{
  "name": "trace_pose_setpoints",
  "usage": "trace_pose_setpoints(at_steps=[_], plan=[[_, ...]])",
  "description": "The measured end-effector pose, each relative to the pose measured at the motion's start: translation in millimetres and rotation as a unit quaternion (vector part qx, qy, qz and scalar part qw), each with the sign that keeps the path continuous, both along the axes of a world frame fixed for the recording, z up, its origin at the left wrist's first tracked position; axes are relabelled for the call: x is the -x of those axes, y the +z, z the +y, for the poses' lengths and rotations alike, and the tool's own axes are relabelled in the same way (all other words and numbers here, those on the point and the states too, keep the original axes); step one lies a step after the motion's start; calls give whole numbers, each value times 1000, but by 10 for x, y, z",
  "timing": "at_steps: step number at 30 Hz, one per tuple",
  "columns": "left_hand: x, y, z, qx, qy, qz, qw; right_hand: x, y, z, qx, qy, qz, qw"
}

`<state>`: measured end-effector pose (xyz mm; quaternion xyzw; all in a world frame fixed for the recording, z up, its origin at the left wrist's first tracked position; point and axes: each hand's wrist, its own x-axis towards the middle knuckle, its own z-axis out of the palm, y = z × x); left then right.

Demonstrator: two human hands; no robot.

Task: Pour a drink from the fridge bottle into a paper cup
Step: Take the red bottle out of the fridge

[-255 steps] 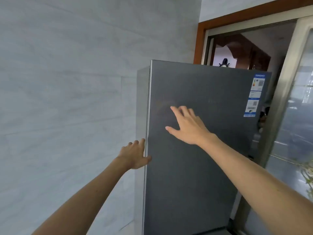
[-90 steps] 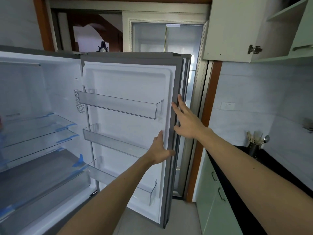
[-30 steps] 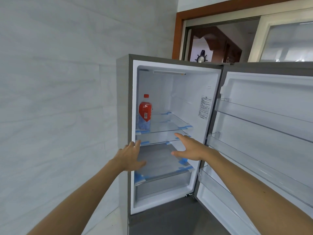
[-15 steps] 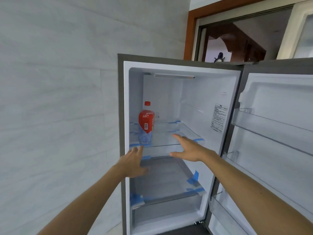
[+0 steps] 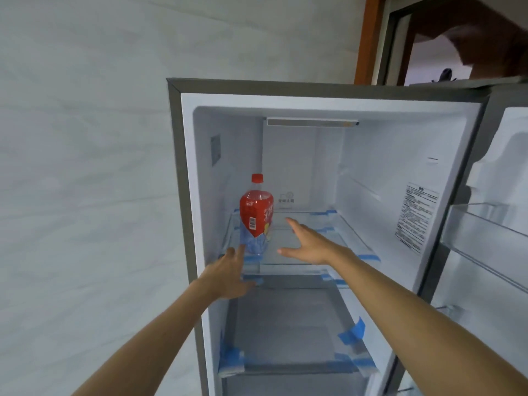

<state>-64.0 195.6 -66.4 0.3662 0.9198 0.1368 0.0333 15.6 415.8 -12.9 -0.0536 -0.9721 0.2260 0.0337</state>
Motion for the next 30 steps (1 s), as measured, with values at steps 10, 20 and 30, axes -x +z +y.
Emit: trace_pose_setpoints(at_steps=[10, 20, 30], plan=[[303, -80, 233, -32, 29, -12, 999, 773, 214, 278, 80, 34, 42, 995], [437, -196, 305, -35, 73, 14, 997, 1280, 271, 354, 192, 134, 57, 971], [460, -192, 343, -56, 77, -8, 995, 1373, 220, 332, 275, 127, 44, 952]])
